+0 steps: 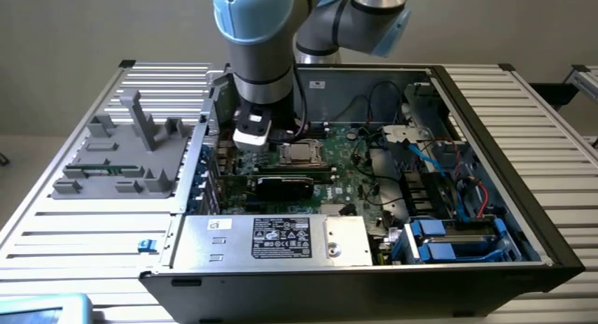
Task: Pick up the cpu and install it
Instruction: 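Install the second cpu locking lever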
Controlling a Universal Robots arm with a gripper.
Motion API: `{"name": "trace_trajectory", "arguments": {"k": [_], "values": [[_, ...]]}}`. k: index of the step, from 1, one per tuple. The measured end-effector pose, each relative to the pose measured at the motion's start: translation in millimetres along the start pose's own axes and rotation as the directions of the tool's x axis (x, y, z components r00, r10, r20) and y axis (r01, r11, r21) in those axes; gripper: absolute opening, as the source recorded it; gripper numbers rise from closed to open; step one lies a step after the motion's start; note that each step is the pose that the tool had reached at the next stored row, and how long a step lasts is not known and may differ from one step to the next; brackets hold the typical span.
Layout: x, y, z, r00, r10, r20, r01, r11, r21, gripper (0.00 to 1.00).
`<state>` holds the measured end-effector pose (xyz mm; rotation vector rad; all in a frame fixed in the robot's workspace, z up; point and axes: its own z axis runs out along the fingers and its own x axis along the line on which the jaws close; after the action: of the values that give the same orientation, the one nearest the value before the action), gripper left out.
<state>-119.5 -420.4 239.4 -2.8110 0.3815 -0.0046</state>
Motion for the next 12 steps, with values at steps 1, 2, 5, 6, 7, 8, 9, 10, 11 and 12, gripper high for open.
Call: {"name": "trace_trajectory", "arguments": {"k": [1, 2, 5, 6, 7, 8, 9, 10, 11, 12], "values": [[-0.1, -1.4, -4.4, 1.0000, -0.001, 0.0001, 0.001, 1.0000, 0.0001, 0.11], [-0.3, -2.6, -8.7, 1.0000, -0.001, 0.0004, 0.001, 1.0000, 0.0000, 0.11], [-0.5, -6.6, -21.7, 1.0000, -0.003, 0.0011, 0.003, 1.0000, -0.0002, 0.11], [-0.2, -8.0, -25.9, 1.0000, -0.004, 0.0013, 0.004, 1.0000, 0.0000, 0.11], [0.5, -9.6, -30.3, 1.0000, -0.004, 0.0013, 0.004, 1.0000, -0.0001, 0.11], [2.0, -11.5, -34.9, 1.0000, -0.004, 0.0014, 0.004, 1.0000, -0.0001, 0.11], [4.1, -13.4, -39.1, 1.0000, -0.004, 0.0015, 0.004, 1.0000, 0.0000, 0.11], [6.4, -15.4, -43.3, 1.0000, -0.005, 0.0016, 0.005, 1.0000, 0.0003, 0.11], [8.7, -17.4, -47.4, 1.0000, -0.005, 0.0021, 0.005, 1.0000, 0.0003, 0.11], [11.0, -19.3, -51.4, 1.0000, -0.005, 0.0028, 0.005, 1.0000, 0.0000, 0.11]]}}
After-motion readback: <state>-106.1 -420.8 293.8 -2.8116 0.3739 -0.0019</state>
